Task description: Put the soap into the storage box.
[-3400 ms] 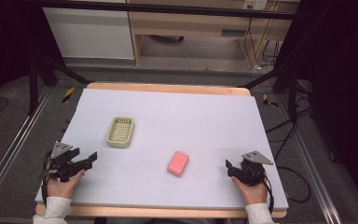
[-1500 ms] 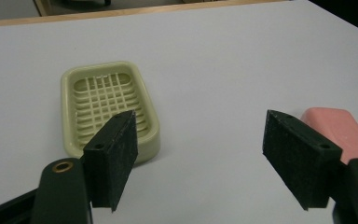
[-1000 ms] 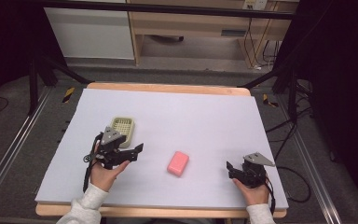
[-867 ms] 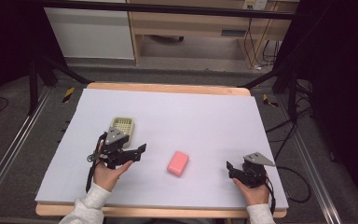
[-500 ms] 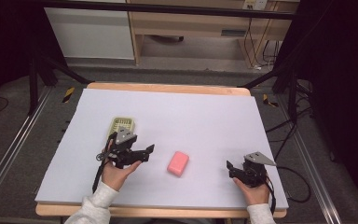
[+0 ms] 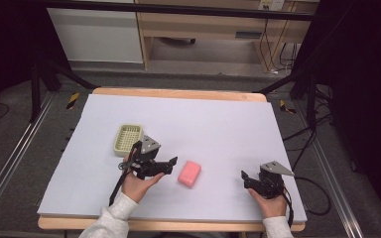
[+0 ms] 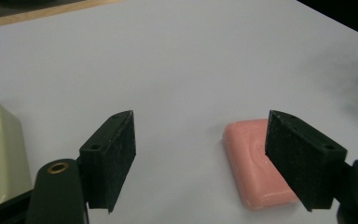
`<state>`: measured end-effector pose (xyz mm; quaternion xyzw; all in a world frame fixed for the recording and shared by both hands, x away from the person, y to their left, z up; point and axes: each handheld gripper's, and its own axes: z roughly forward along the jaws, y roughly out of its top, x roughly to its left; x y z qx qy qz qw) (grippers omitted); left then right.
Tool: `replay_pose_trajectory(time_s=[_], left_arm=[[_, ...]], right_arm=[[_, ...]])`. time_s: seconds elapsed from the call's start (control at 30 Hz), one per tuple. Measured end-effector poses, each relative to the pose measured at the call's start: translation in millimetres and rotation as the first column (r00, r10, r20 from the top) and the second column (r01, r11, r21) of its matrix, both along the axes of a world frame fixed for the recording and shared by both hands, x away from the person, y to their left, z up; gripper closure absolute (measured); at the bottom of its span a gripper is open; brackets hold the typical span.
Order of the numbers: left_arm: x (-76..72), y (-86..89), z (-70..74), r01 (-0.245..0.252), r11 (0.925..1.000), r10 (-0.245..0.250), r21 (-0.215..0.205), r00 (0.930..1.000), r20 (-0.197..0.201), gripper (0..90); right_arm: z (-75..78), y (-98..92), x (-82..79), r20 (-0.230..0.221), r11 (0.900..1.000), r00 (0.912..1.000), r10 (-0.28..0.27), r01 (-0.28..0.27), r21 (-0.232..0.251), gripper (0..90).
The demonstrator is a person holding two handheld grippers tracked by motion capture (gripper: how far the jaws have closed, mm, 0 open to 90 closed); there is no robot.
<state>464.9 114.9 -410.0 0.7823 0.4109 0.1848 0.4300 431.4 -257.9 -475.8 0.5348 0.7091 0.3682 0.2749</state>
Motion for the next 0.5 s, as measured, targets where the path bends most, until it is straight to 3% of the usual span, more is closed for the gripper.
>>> replay_pose_trajectory(time_s=[0.5], left_arm=[[2.9, -29.8, -11.2, 0.046, 0.9986, -0.045, 0.026, 0.9981, -0.041, 23.3]], right_arm=[[-0.9, 0.0, 0.4, -0.002, 1.0, 1.0, -0.002, 0.002, -0.007, 25.7]])
